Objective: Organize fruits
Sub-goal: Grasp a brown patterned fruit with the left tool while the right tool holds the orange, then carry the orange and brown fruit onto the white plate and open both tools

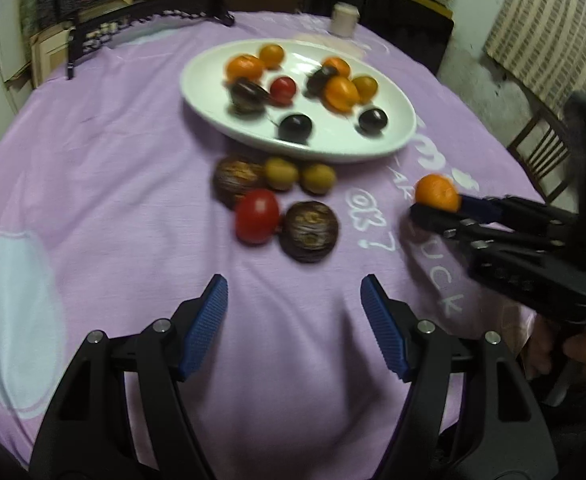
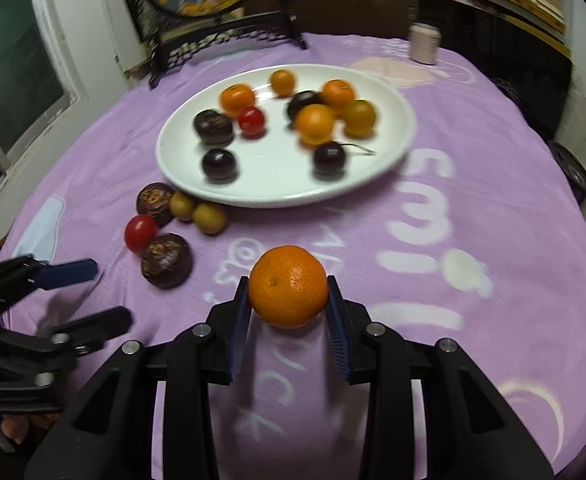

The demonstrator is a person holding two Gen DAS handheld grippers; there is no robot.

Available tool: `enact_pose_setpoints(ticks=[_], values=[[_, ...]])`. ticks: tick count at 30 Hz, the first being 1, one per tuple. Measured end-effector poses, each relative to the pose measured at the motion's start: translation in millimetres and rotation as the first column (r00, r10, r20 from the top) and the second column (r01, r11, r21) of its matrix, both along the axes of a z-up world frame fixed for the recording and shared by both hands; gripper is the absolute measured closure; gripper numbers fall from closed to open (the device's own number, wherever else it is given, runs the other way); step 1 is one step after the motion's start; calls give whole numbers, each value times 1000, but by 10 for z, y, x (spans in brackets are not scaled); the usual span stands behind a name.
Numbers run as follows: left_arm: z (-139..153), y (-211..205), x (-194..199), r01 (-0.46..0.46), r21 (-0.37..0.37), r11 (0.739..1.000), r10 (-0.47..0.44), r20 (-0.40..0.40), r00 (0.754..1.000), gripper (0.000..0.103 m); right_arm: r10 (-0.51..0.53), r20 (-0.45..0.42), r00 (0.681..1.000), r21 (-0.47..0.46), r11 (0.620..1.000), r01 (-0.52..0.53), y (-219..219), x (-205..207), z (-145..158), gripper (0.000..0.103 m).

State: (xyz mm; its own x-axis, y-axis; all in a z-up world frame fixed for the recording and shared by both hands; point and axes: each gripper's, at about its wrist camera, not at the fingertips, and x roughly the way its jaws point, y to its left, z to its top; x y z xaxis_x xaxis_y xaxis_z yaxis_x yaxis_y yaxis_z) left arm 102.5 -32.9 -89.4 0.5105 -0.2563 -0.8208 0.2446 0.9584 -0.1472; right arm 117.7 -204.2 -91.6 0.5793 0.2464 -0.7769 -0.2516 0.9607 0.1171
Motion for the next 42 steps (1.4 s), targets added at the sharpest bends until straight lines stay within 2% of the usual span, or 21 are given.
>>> enact_pose_setpoints(ticks=[4, 6, 9, 10, 11, 12, 14, 24, 31, 37, 40, 42], values=[[-108, -190, 156, -13, 28, 1000, 14, -30, 999, 38, -35, 11, 999, 45, 998, 35, -258, -96, 35, 66], [-116, -265, 220, -32, 72, 997, 33, -10, 999, 41, -51, 11, 999, 61, 997, 50, -363, -118, 38, 66], [-122, -322, 301, -62, 96, 993, 62, 3, 998, 42, -60, 8, 998, 85, 995, 59, -464, -128, 33, 66], [-125, -349, 334, -75, 112, 991, 74, 11, 997, 44, -61, 8, 998, 94, 994, 60, -485, -132, 34, 66], [-126, -367, 358, -86, 131, 988, 84, 22, 996, 54, -60, 9, 998, 99, 993, 59, -496, -139, 35, 66], [-126, -380, 378, -99, 152, 983, 96, 31, 995, 57, -59, 10, 998, 102, 993, 58, -504, -144, 37, 66], [-113, -368, 395, -113, 147, 983, 109, 32, 994, 63, -55, 13, 998, 106, 993, 54, -501, -151, 45, 66], [-21, -100, 161, -99, 43, 994, 98, 18, 995, 64, -36, 22, 999, 94, 995, 33, -374, -155, 106, 66], [272, 8, 62, -76, 3, 997, 76, 86, 993, 64, -15, 33, 999, 83, 996, 13, -223, -107, 178, 66], [503, 93, 341, -90, 0, 996, 89, 128, 988, 64, 17, 41, 999, 72, 997, -20, -72, 49, 263, 66], [654, 50, 616, -96, 11, 995, 93, 159, 983, 64, 35, 52, 998, 61, 997, -38, 1, 245, 345, 66], [717, -2, 868, -101, 8, 995, 99, 151, 984, 64, 39, 59, 998, 55, 998, -42, 32, 419, 389, 66]])
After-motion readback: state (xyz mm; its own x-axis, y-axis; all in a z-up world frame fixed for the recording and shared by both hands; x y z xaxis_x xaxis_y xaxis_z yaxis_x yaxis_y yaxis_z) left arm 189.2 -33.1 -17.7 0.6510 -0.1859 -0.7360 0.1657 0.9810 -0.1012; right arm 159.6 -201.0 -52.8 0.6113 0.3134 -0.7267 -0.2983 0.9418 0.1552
